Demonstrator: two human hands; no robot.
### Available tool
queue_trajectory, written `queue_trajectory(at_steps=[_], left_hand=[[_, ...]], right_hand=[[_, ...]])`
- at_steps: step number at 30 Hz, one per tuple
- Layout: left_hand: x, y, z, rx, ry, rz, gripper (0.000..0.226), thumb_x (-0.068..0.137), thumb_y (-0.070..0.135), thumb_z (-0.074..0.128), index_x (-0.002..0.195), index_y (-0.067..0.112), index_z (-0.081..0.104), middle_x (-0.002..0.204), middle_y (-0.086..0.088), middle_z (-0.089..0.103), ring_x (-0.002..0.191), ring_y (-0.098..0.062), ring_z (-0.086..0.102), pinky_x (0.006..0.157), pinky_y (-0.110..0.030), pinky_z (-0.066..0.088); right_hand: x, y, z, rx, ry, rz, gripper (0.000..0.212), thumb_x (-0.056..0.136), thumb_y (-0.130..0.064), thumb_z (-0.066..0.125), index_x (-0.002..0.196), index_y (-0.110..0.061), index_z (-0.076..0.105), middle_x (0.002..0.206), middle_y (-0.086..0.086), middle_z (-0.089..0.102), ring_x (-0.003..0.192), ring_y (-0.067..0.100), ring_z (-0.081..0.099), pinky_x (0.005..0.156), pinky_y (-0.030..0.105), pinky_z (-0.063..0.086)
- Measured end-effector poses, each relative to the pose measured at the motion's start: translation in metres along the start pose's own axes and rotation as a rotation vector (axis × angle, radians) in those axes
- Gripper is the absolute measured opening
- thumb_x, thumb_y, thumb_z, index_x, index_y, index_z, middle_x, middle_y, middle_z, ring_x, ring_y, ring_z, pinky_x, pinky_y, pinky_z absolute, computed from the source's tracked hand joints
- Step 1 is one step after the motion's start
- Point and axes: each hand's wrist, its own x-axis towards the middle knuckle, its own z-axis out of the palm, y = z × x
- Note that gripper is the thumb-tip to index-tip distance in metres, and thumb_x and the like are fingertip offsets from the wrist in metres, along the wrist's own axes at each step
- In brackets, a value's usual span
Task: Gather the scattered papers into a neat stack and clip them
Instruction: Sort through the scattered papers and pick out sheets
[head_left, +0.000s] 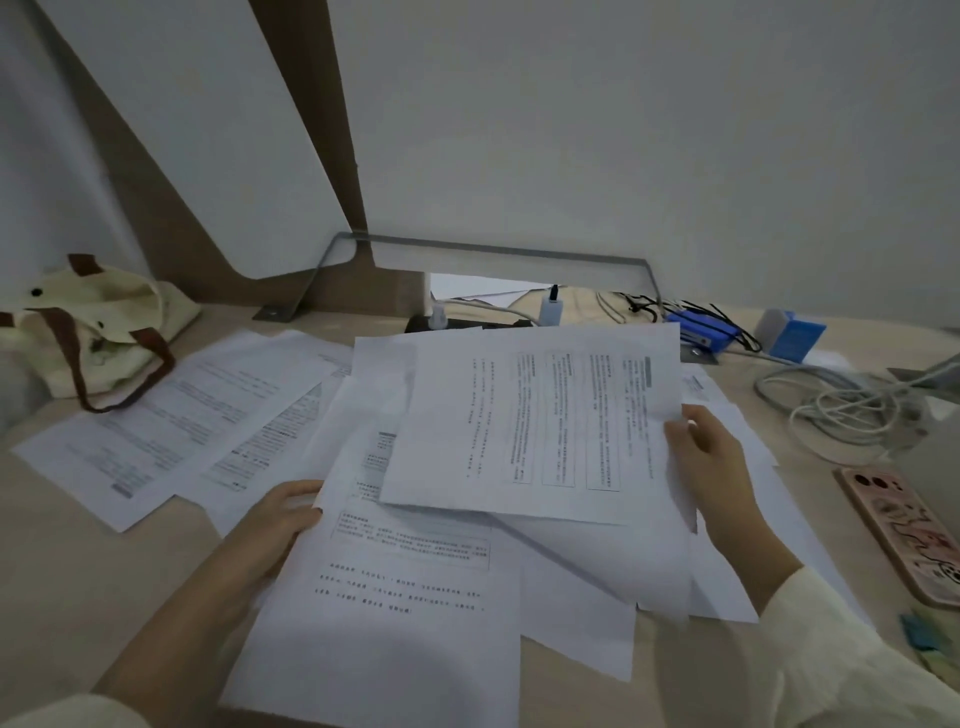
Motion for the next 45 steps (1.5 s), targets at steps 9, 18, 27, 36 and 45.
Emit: queue_trajectory(at_steps=[9,18,27,36,45], left_hand=[[0.002,0.017,0.014,-0.273,-0.08,0.068,0.011,0.093,0.029,0.05,0.095,0.025,0.06,0.101,0.002,0.063,0.094,-0.015,0.059,0.096,-0.035,0.041],[0.004,0.005,-0.012,-0.061,-0.177,0.037,0.037,0.074,0.047,0.072,0.103,0.024,0.069,0.093,-0.003,0.073,0.08,-0.02,0.064,0.073,-0.032,0.05],[0.005,-0.011,-0.003,-0.344,0.012,0.011,0.031,0.089,0.019,0.059,0.119,0.014,0.061,0.113,-0.007,0.068,0.103,-0.024,0.062,0.088,-0.035,0.048],[0.0,-0.013,0.001,-0.473,0.067,-0.01,0.035,0.093,0.021,0.051,0.127,0.01,0.052,0.112,-0.006,0.064,0.1,-0.021,0.06,0.085,-0.034,0.047],[-0.028,-0.013,-0.003,-0.41,-0.069,-0.069,0.016,0.084,0.012,0.062,0.097,0.007,0.069,0.099,-0.014,0.073,0.097,-0.032,0.065,0.089,-0.042,0.05]], right_hand=[[-0.008,-0.013,0.017,-0.001,-0.434,-0.037,0.017,0.097,-0.015,0.044,0.093,-0.019,0.061,0.086,-0.003,0.069,0.07,0.002,0.065,0.059,0.014,0.044],[0.006,-0.024,0.029,-0.374,-0.476,-0.094,0.009,0.096,-0.017,0.045,0.09,-0.018,0.052,0.086,0.014,0.061,0.077,0.022,0.053,0.066,0.029,0.04],[-0.016,0.004,0.0,0.023,-0.729,0.318,0.042,0.081,-0.031,0.068,0.119,-0.019,0.054,0.11,0.004,0.067,0.096,0.024,0.067,0.083,0.034,0.054],[-0.008,-0.011,-0.034,0.047,-0.072,0.05,0.016,0.09,-0.005,0.052,0.078,-0.008,0.063,0.078,0.014,0.061,0.08,0.029,0.057,0.07,0.037,0.049],[-0.061,-0.062,-0.007,-0.205,-0.024,-0.707,0.04,0.088,0.005,0.051,0.109,-0.028,0.061,0.101,-0.023,0.059,0.095,-0.02,0.051,0.079,-0.002,0.038]])
